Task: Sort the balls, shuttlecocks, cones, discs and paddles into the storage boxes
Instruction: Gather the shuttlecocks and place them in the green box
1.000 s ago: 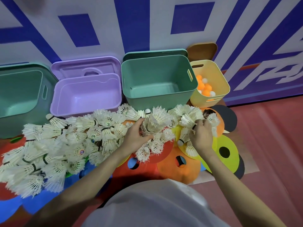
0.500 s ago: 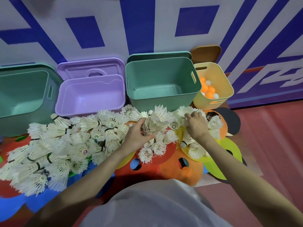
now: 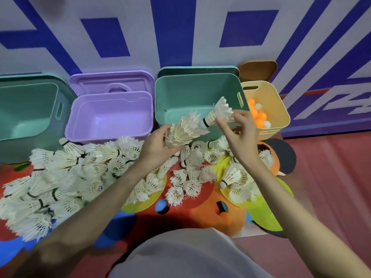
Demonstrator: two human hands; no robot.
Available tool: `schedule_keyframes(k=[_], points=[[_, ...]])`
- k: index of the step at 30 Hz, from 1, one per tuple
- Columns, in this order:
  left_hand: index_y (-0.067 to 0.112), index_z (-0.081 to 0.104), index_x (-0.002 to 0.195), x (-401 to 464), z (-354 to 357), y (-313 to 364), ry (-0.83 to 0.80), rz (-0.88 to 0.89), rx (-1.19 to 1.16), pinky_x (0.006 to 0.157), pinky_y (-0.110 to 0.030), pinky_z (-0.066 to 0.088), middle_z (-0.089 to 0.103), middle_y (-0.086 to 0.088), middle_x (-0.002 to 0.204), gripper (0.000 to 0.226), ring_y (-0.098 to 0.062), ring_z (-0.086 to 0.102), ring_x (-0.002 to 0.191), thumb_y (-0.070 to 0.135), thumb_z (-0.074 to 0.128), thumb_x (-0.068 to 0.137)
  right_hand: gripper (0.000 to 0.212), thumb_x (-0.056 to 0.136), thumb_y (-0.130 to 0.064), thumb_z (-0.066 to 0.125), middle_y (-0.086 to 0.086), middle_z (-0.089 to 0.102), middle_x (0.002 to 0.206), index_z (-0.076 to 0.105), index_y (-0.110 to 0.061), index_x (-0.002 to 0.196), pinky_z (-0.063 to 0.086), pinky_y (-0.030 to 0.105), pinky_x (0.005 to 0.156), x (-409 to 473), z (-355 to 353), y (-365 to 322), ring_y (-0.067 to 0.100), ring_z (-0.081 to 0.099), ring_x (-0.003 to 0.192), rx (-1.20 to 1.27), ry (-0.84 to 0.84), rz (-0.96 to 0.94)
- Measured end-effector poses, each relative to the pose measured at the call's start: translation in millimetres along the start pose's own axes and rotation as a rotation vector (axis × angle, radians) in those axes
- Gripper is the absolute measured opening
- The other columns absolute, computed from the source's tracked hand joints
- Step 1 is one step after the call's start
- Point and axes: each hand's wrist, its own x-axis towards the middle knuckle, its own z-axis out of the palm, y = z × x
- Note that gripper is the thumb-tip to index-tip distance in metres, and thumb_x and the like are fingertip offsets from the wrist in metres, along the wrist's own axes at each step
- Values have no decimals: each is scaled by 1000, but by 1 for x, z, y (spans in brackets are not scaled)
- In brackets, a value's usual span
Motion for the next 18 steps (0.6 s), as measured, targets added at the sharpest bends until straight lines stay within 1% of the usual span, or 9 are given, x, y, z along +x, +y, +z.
schedule_keyframes(k=[3, 5, 7, 9, 10, 12, 14, 16, 18], points=[[18, 50, 132, 19, -7, 11, 13, 36, 46, 75, -33, 51, 64, 0, 109, 66, -18, 63, 87, 25, 81, 74, 23, 92, -31, 61, 3, 52, 107, 66, -9, 88, 41, 9, 75, 12, 9, 3, 9, 50, 99, -3, -110, 16], [17, 50, 132, 36, -11, 15, 10, 82, 96, 81, -35, 50, 63, -3, 114, 65, -21, 61, 96, 22, 80, 74, 32, 99, -31, 48, 1, 50, 108, 64, -4, 93, 41, 18, 87, 22, 13, 6, 10, 48, 106, -36, -212, -9], [18, 51, 132, 54, -15, 19, 15, 129, 159, 82, -33, 48, 62, -4, 118, 63, -23, 59, 102, 20, 78, 75, 39, 103, -29, 35, -2, 48, 108, 60, -1, 92, 35, 25, 99, 34, 18, 8, 11, 44, 114, -39, -276, -11], [19, 51, 132, 73, -19, 21, 24, 144, 198, 79, -29, 43, 62, -4, 120, 61, -23, 58, 104, 18, 77, 76, 42, 104, -29, 32, -7, 43, 113, 59, -2, 86, 27, 24, 105, 49, 23, 12, 12, 39, 121, -30, -273, 22], [19, 51, 133, 83, -21, 22, 21, 136, 211, 79, -28, 42, 61, -4, 122, 62, -24, 57, 106, 16, 77, 77, 43, 104, -29, 33, -5, 39, 116, 59, -4, 81, 25, 24, 106, 58, 26, 16, 13, 37, 121, -49, -261, 25], [18, 50, 135, 101, -21, 21, 5, 127, 242, 84, -29, 42, 61, -5, 125, 64, -25, 57, 109, 15, 77, 77, 44, 101, -32, 35, 4, 38, 112, 57, -9, 71, 25, 26, 102, 75, 32, 24, 16, 36, 114, -113, -240, 9], [19, 52, 134, 118, -19, 17, -23, 125, 258, 88, -33, 46, 62, -5, 124, 65, -24, 57, 110, 16, 79, 75, 43, 99, -31, 39, 8, 43, 95, 56, -9, 67, 31, 30, 92, 93, 36, 29, 19, 40, 103, -144, -243, 20], [19, 53, 133, 135, -13, 11, -56, 123, 274, 88, -34, 47, 64, -4, 121, 65, -23, 58, 108, 18, 81, 73, 46, 100, -25, 43, 17, 47, 79, 57, 4, 68, 33, 33, 79, 109, 42, 37, 25, 45, 89, -148, -282, 57], [19, 56, 130, 151, -3, 5, -87, 121, 299, 83, -31, 46, 67, -3, 117, 63, -23, 60, 105, 17, 82, 72, 47, 100, -22, 45, 27, 49, 71, 51, 10, 67, 27, 33, 64, 122, 49, 51, 32, 45, 73, -168, -328, 75]])
